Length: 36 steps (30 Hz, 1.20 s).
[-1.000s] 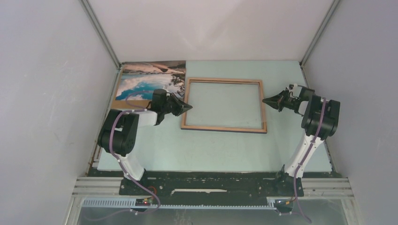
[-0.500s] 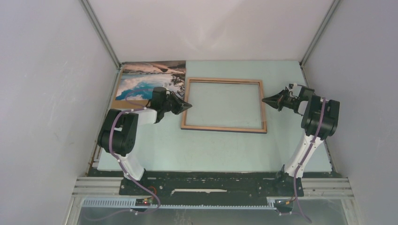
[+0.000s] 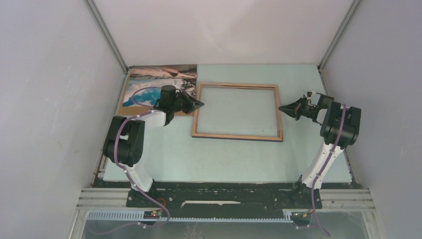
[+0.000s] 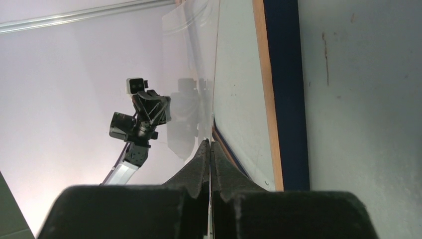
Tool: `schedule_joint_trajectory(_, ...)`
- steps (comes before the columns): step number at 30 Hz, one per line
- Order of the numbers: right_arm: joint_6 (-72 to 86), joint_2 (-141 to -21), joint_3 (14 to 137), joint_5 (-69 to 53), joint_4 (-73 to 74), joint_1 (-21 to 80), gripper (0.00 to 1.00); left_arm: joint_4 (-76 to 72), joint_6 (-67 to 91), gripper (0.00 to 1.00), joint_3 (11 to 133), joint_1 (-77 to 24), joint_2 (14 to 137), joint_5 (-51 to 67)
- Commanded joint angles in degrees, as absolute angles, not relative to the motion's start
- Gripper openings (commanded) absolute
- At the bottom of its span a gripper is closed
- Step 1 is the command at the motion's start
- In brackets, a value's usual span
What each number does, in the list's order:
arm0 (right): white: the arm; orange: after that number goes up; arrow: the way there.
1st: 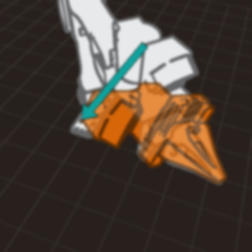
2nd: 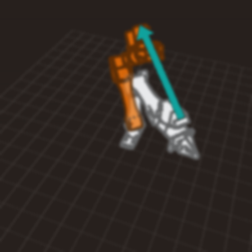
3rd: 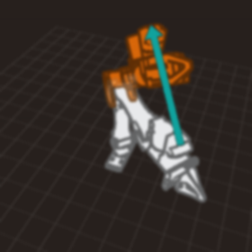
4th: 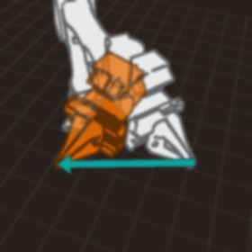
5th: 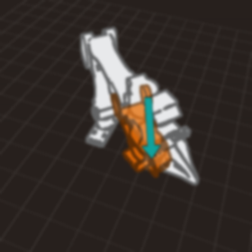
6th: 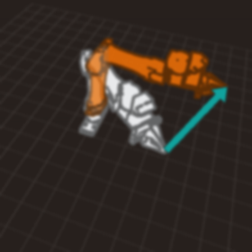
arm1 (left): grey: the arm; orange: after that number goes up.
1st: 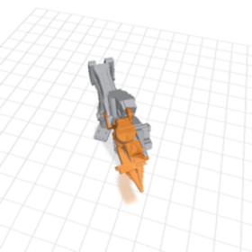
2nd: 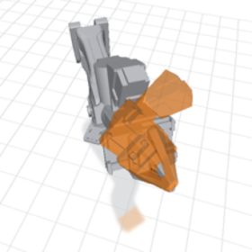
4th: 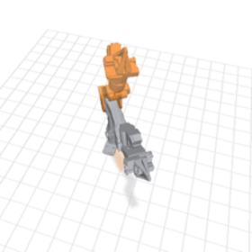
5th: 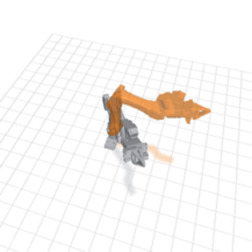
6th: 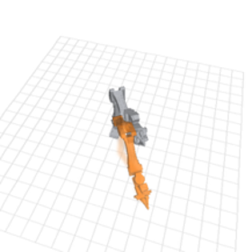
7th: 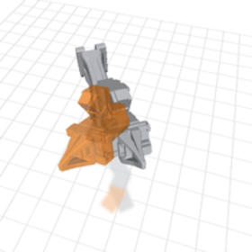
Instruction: Put the photo into the frame
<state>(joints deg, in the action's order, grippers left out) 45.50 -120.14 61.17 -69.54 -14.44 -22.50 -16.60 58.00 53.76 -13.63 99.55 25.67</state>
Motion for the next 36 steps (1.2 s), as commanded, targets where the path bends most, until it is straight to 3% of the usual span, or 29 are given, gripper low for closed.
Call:
schedule_joint_trajectory(1,47.8,-117.6,61.3,-70.5,-19.9,-22.5,0.00,-18.7,57.6,0.00,57.5,-13.1,100.9,25.0)
schedule_joint_trajectory(36,51.4,-120.4,63.7,-70.0,-23.9,-22.2,0.00,-21.6,59.4,0.00,59.7,-13.0,105.4,25.1)
